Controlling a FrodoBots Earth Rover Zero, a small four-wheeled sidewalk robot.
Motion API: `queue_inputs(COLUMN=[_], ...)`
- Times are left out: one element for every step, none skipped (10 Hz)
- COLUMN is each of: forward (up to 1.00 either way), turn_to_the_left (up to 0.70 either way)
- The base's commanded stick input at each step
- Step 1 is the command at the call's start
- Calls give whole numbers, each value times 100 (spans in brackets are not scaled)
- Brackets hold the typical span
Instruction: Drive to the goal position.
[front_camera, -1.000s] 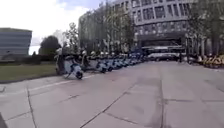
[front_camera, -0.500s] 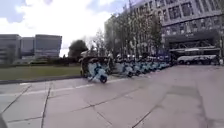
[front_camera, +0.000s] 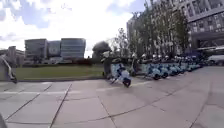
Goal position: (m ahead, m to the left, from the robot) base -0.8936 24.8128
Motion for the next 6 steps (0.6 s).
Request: queue_inputs(forward=[44, 15, 0, 0, 0, 0], turn_to_the_left=[44, 61, 70, 70, 70, 70])
